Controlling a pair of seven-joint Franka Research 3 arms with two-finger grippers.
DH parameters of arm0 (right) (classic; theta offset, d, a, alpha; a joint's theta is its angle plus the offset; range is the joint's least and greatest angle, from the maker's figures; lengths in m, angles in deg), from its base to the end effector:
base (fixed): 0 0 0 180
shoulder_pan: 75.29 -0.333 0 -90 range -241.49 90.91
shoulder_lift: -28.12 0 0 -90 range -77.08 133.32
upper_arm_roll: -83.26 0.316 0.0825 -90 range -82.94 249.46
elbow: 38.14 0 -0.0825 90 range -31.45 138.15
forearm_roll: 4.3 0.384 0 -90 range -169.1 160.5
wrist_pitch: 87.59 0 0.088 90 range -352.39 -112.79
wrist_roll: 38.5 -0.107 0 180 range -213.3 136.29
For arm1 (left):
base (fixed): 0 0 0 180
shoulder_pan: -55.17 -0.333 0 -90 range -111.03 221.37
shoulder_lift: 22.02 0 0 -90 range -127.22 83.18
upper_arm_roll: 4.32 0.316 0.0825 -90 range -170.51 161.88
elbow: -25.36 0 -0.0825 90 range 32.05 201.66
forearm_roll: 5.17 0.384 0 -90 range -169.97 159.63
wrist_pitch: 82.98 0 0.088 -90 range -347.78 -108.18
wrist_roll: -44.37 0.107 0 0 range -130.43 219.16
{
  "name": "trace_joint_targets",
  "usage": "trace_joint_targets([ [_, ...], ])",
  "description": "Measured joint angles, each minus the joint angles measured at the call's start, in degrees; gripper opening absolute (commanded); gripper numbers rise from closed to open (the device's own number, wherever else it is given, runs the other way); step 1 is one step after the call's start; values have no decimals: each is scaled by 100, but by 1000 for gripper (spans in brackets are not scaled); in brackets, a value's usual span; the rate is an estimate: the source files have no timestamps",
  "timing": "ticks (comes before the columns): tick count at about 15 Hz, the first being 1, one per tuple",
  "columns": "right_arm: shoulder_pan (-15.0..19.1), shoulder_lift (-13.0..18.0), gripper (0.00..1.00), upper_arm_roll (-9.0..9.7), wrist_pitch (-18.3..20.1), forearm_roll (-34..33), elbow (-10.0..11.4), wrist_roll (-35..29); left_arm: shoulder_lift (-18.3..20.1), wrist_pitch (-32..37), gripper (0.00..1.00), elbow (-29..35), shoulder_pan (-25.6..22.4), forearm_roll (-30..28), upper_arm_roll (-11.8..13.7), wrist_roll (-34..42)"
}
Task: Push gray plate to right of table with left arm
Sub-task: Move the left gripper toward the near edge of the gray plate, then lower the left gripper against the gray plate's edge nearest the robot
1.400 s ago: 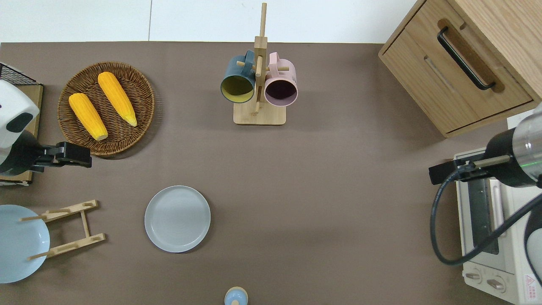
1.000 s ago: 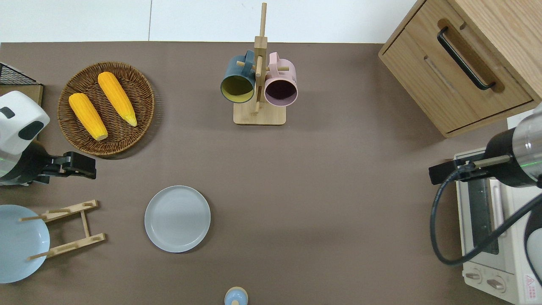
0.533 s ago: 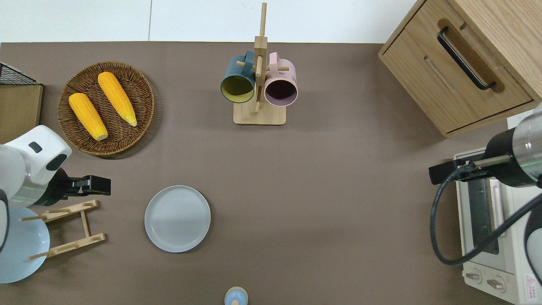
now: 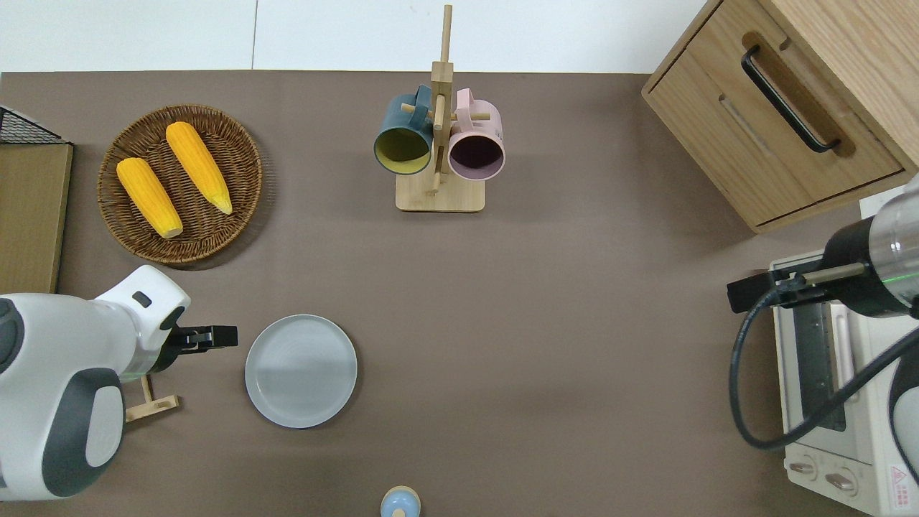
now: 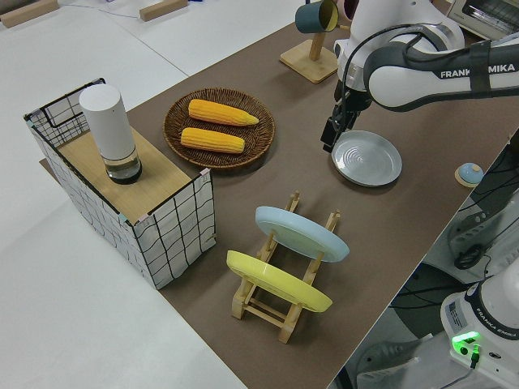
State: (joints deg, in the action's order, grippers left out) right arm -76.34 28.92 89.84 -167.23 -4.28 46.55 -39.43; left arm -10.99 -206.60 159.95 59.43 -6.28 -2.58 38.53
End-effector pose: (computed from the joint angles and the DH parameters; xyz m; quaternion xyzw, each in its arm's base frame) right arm 0.5262 0.0711 0.6597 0.9976 0.0584 -0.0370 0.0034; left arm 0.4738 -0.0215 0.4085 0.9994 0.0340 -0.0003 0.0110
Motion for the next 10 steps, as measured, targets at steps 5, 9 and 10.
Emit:
trace_joint_targets([
  [5,0,0,983,0,0,0,0,0,8,-610,995,542,0,8,-11,-6],
  [9,0,0,983,0,0,0,0,0,-22,-851,995,820,6,14,-59,-6],
  [10,0,0,983,0,0,0,0,0,-49,-931,995,900,16,14,-107,-6],
])
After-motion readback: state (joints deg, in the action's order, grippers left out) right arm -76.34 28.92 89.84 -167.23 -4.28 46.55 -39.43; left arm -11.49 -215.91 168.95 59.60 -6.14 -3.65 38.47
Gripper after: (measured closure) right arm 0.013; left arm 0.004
